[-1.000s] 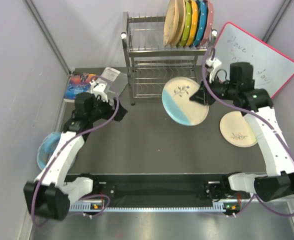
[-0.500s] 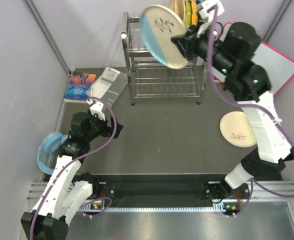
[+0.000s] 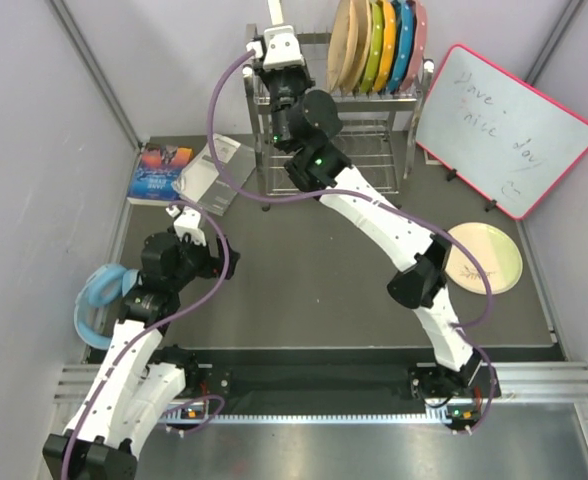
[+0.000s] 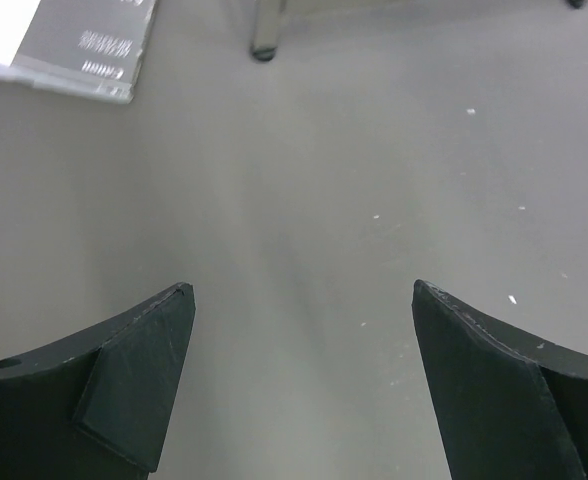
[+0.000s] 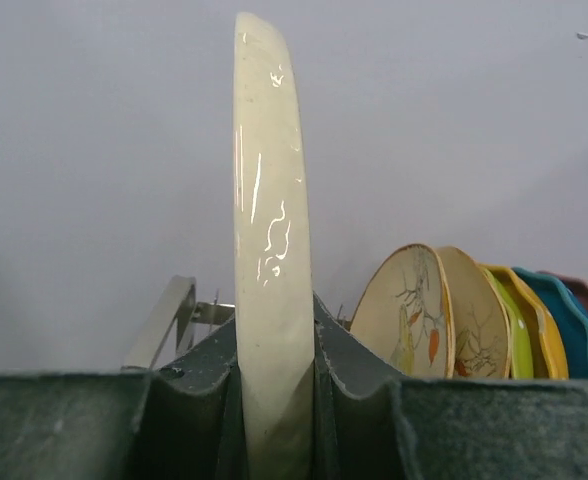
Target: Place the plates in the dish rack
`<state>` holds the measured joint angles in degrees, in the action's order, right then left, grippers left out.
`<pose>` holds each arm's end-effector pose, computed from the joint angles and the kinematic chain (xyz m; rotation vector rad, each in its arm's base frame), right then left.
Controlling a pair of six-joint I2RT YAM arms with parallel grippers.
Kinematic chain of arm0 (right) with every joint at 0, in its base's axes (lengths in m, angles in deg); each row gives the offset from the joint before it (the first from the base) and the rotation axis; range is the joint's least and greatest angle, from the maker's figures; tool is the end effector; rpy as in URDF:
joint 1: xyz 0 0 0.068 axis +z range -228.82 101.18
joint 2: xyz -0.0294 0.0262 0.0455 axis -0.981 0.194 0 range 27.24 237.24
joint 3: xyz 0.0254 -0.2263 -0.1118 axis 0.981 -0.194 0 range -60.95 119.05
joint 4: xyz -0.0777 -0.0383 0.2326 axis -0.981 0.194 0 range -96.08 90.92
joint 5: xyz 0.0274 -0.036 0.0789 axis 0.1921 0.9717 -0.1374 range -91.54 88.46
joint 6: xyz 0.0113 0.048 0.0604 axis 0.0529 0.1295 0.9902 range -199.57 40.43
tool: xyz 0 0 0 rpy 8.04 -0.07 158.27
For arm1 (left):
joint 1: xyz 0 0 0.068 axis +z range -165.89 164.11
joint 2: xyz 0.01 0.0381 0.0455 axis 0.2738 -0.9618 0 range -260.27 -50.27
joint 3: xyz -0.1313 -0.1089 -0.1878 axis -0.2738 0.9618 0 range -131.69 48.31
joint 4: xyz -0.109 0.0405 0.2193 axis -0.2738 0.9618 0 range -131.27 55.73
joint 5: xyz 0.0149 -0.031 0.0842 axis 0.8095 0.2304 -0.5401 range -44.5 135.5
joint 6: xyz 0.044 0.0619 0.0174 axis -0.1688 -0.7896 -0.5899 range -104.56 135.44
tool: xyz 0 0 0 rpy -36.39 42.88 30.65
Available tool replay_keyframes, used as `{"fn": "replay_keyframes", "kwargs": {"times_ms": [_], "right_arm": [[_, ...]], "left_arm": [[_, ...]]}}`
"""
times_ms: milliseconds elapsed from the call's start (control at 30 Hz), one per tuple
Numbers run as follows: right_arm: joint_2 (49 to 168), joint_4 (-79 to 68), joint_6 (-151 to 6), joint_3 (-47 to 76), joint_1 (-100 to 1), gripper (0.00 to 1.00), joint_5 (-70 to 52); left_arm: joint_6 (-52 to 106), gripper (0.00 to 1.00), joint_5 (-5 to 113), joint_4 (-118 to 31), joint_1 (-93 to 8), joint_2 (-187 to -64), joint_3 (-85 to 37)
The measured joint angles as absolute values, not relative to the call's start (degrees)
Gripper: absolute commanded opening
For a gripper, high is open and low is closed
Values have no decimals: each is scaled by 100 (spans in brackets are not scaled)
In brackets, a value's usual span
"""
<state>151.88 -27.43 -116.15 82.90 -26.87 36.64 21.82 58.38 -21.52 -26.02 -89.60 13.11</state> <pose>0.3116 0.3313 0.5292 -0.1321 1.0259 -0.0436 0.1872 -0.0485 0.2553 0.2118 1.9882 -0.4090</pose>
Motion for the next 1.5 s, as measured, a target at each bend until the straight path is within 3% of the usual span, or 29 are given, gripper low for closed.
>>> {"fn": "replay_keyframes", "kwargs": {"times_ms": [400,733,1500], "right_arm": [[15404,-3774,-11765,8835,-3197,0,4145],[15109,-2942,-10659,8494,-3846,0,4101],[15107,-2338,-10546,8105,-3592,0,3710]], "left_arm": [[2693,93,5181,-2246,-2602,-9242,1575],[2826,94,5185,-2580,-2602,-9408,1803],[2879,95,5211,-2847,-2602,-9775,1919]]}}
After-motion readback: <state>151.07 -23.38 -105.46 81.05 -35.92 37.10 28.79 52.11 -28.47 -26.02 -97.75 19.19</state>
